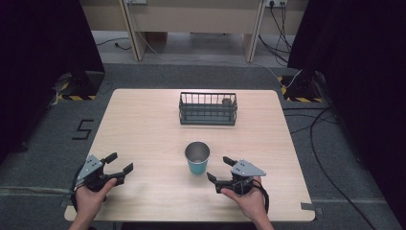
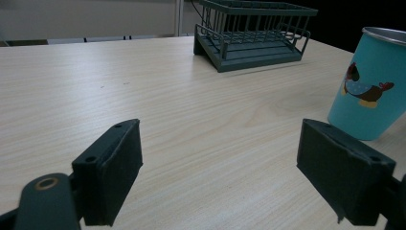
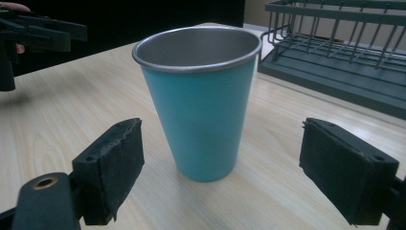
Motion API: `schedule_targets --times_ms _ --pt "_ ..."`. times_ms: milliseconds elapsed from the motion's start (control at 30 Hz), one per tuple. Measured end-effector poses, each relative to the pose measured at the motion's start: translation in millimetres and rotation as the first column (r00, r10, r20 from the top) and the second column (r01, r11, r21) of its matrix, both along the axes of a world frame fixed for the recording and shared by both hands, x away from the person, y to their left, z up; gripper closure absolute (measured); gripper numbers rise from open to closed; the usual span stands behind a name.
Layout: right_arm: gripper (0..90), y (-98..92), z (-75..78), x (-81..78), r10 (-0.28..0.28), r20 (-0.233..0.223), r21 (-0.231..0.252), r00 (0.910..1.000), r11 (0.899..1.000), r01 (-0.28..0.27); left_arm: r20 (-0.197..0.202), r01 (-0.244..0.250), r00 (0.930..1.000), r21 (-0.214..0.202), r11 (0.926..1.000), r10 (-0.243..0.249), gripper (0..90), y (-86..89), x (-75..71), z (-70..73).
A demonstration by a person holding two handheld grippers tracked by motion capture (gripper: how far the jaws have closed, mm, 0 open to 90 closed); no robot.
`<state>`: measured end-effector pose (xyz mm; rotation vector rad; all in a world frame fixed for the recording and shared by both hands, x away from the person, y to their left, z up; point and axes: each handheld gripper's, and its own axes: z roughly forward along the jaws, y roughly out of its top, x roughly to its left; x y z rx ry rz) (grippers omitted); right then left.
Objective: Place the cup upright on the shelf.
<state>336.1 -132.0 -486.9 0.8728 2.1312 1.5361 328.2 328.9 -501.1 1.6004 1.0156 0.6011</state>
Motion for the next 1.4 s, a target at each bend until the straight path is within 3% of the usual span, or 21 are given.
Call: schedule_targets --times_ms 500,833,1400 --pt "15.6 22.9 1.1 16.3 0.034 -0.004 -0.015 0.9994 0.999 -0.034 0.002 0.004 1.0 0.001 1.0 -0.004 15.1 -0.6 -0.1 0.2" --pt "15.3 37.0 -1.3 26.0 0.042 -0.014 0.011 0.999 0.999 -0.042 0.004 0.009 1.0 -0.002 1.0 -0.009 15.1 -0.9 -0.1 0.4" --pt "13.5 57.4 -7.9 41.4 0.045 -0.014 0.007 0.9989 0.999 -0.045 0.006 0.014 0.9999 -0.003 0.9999 -0.014 15.1 -1.4 -0.1 0.5"
